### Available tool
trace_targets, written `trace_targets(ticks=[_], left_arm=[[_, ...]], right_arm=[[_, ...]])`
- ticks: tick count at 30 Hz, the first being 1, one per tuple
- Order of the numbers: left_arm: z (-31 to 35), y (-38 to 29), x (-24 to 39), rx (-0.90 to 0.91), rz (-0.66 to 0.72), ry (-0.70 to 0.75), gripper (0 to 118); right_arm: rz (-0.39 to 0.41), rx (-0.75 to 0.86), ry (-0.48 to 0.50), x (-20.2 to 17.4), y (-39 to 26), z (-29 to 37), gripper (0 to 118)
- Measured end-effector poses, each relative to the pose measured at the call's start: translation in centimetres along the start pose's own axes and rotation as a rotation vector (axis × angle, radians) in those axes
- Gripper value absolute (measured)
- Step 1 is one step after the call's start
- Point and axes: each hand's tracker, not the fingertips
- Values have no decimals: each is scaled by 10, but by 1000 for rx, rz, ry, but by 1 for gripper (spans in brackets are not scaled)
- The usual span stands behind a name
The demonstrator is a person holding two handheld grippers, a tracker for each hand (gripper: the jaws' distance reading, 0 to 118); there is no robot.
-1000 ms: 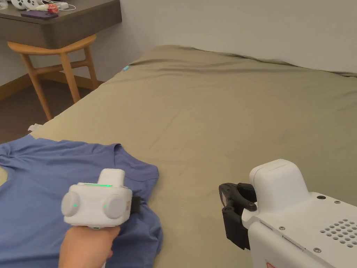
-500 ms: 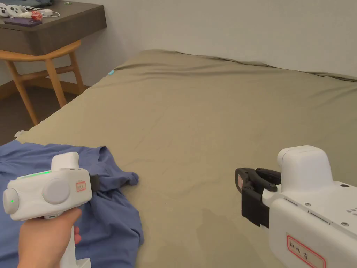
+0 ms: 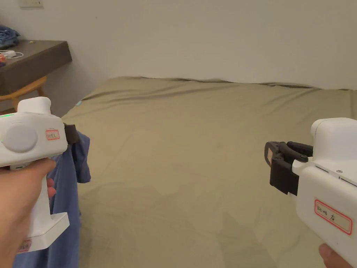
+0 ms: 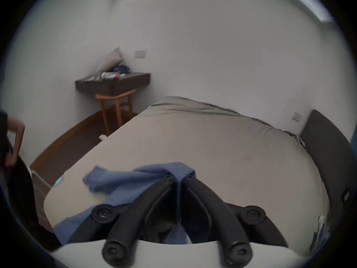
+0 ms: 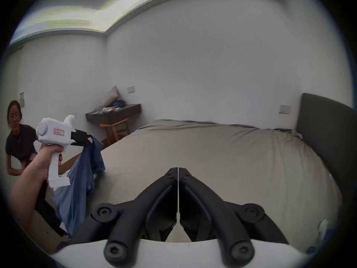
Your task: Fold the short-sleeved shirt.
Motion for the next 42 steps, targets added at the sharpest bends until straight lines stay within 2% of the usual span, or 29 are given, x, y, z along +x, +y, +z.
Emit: trace_targets(ticks=[8, 17, 20, 23, 30, 31, 32, 33, 34, 37, 39, 42], left_arm=[[43, 59, 190, 61, -182, -174, 0], [63, 29, 407, -8, -364, -424, 0], [67, -1, 466, -42, -418, -480, 0], [58, -47, 514, -125, -467, -509, 0], [-15, -229, 584, -454, -594, -470, 0], [-25, -254, 588, -488, -599, -458, 3], [-32, -279, 593, -524, -687, -443, 30], [-43, -299, 596, -627, -747, -469, 104], [-50, -310, 593, -706, -727, -492, 118], [-65, -297, 574, -725, -434, -595, 118], [-47, -264, 558, -672, -373, -653, 118], [-9, -188, 521, -453, -327, -779, 118]], right_arm=[[44, 79, -252, 105, 32, 123, 4], [5, 152, -498, 182, 43, 253, 4], [-7, 170, -571, 197, 39, 284, 4], [-21, 168, -596, 204, 33, 306, 4], [-8, 119, -603, 209, 14, 310, 4], [-8, 109, -592, 210, 12, 308, 4], [-8, 95, -585, 210, 10, 305, 4], [-5, 81, -578, 211, 8, 302, 4], [0, 73, -571, 210, 7, 300, 4], [9, 64, -549, 210, 3, 293, 4], [9, 66, -534, 208, 2, 286, 4], [-7, 80, -487, 203, -2, 277, 4]])
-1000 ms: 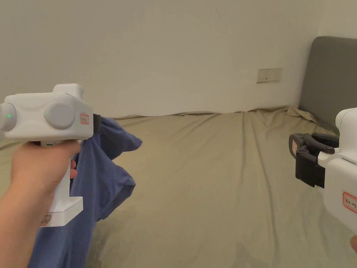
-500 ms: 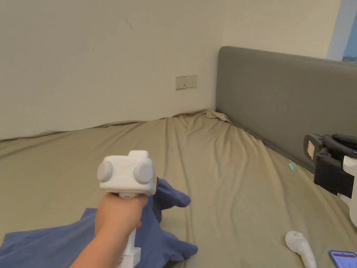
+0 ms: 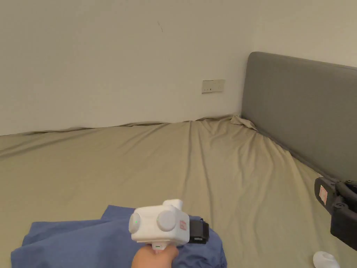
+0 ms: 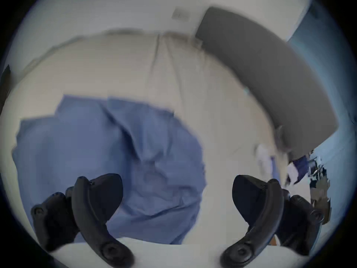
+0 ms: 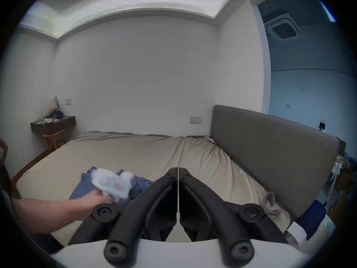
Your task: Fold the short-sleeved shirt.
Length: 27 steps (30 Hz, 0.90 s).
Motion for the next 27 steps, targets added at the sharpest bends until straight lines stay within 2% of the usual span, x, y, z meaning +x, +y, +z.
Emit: trace_targets(ticks=[4, 5, 7, 8, 9, 10, 11, 13, 16, 19, 23, 24, 25, 26, 27], left_arm=[[172, 18, -33, 350, -32, -86, 118], [209, 12, -43, 390, -65, -52, 118], [270, -15, -61, 475, -141, 106, 118], [294, -33, -67, 532, -155, 192, 113], [311, -51, -75, 563, -134, 254, 81], [327, -68, -86, 585, -85, 302, 31], [336, -86, -97, 577, -28, 358, 0], [343, -123, -112, 560, 100, 445, 0], [336, -158, -146, 464, 189, 503, 0], [319, -162, -172, 377, 193, 543, 0], [278, -130, -211, 385, 191, 542, 0], [263, -116, -224, 379, 190, 547, 6], [244, -102, -239, 361, 196, 551, 44], [220, -86, -257, 302, 189, 557, 103], [198, -73, -275, 219, 201, 547, 118]], right_arm=[[-30, 10, 54, -18, -8, -13, 4], [-40, 8, 68, -24, -11, -18, 4], [-67, 1, 104, -38, -15, -26, 4], [-75, -2, 114, -45, -18, -31, 4], [-76, -3, 123, -52, -20, -36, 4], [-77, -6, 131, -61, -24, -41, 4], [-81, -9, 142, -70, -29, -46, 4], [-88, -17, 167, -87, -37, -55, 4], [-101, -45, 220, -109, -50, -68, 4], [-89, -87, 257, -128, -58, -84, 4], [-57, -116, 286, -144, -62, -106, 4], [-53, -124, 289, -145, -65, -112, 4], [-47, -134, 292, -146, -68, -118, 4], [-41, -147, 292, -147, -71, -126, 4], [-36, -163, 288, -147, -75, -132, 4]])
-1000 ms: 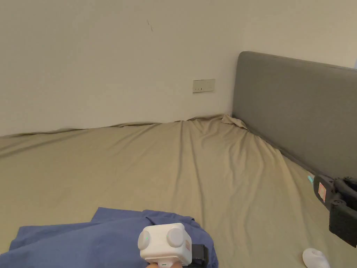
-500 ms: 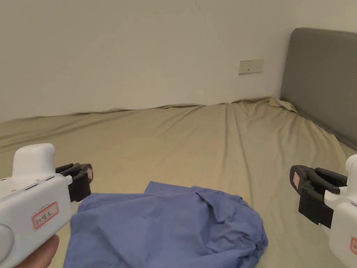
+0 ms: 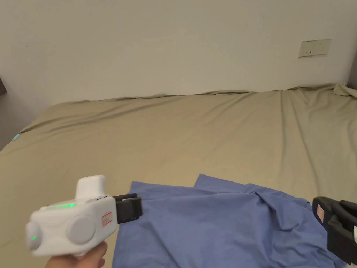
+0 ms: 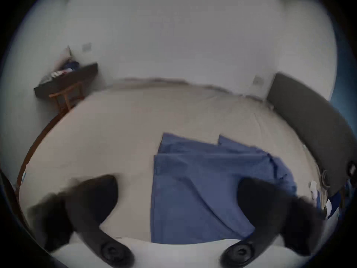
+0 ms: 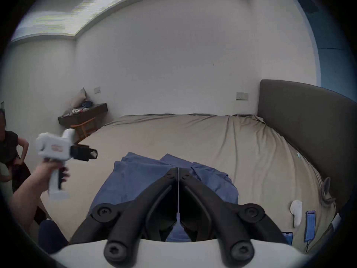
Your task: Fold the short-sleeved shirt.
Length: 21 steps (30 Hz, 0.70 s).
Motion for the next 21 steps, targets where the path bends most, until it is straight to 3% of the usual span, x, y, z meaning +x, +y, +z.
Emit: trace_targets(ticks=[4, 8, 13, 15, 16, 17, 18, 19, 21], left_arm=[[-126, 26, 5, -127, -126, 78, 118], [-217, 45, -2, -227, -128, 115, 118], [-284, 29, 7, -341, -121, 123, 118], [-276, 29, 3, -238, -73, 122, 118], [-272, 32, 7, -243, -75, 138, 109], [-266, 31, 10, -256, -104, 131, 89], [-260, 31, 14, -274, -107, 71, 15], [-250, 33, 18, -223, -107, 33, 0], [-240, 34, 40, -145, -223, 57, 0]], right_arm=[[10, -94, -16, 12, -16, -33, 4], [38, -172, -41, 27, -34, -60, 4], [30, -246, -84, 45, -54, -82, 4], [17, -256, -98, 51, -60, -86, 4], [4, -259, -107, 54, -61, -87, 4], [-9, -262, -111, 56, -63, -89, 4], [-21, -267, -115, 59, -65, -91, 4], [-29, -273, -120, 62, -68, -93, 4], [-13, -293, -156, 65, -72, -98, 4]])
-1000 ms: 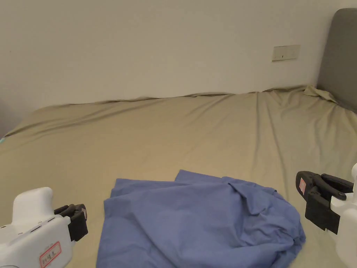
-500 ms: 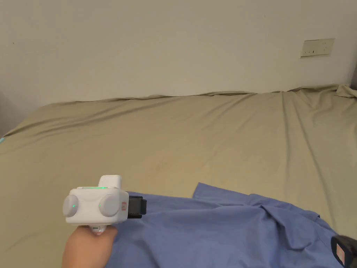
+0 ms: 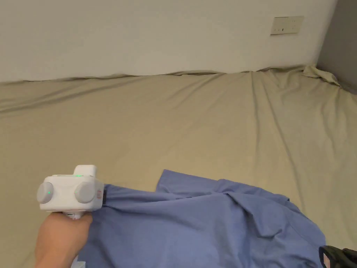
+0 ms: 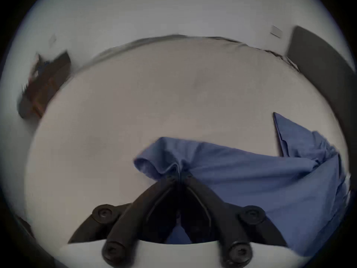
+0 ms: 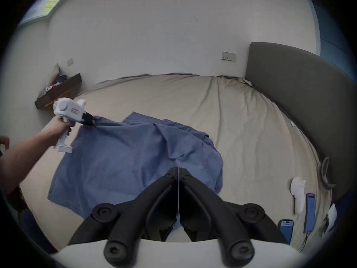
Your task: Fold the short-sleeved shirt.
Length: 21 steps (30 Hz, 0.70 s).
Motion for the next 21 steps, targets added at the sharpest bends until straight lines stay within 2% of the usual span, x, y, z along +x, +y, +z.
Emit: trace_targets(ticks=[1, 3, 5, 6, 8, 9, 10, 11, 12, 13, 15, 16, 18, 19, 20, 21], left_arm=[[7, 1, 2, -15, -30, 63, 0], [29, 1, -1, 9, 53, -114, 0], [62, 7, -21, 68, 209, -248, 0], [83, 7, -27, 111, 243, -272, 0], [148, 5, -29, 227, 254, -324, 0], [170, 3, -33, 253, 262, -344, 0], [196, -1, -38, 282, 270, -349, 0], [217, -5, -41, 312, 282, -343, 0], [220, -7, -47, 322, 279, -340, 0], [230, -10, -50, 317, 273, -333, 0], [243, -15, -55, 319, 271, -334, 0], [252, -20, -50, 322, 261, -326, 0], [259, -26, -50, 312, 247, -303, 0], [260, -29, -52, 308, 252, -303, 0], [259, -32, -57, 303, 267, -304, 0], [259, -34, -59, 296, 281, -305, 0]], right_arm=[[19, -12, -15, 1, -1, -3, 4], [31, -32, -24, 8, -3, -7, 4], [-12, -41, 0, 21, -1, -8, 4], [-34, -43, 20, 33, -2, -11, 4], [-25, -42, 23, 52, 0, -26, 4], [-22, -43, 29, 60, 1, -35, 10], [-15, -51, 58, 73, 1, -49, 41], [-11, -109, 86, 81, 2, -66, 99], [-21, -177, 65, 86, 3, -83, 117], [-36, -93, 51, 93, 9, -84, 113], [-35, -177, 63, 94, 7, -112, 117], [-15, -218, 35, 95, 7, -122, 118], [4, -274, 13, 88, -4, -142, 114], [5, -314, 8, 87, -9, -149, 102], [0, -353, 16, 87, -12, -155, 71], [-23, -372, 21, 86, -13, -157, 8]])
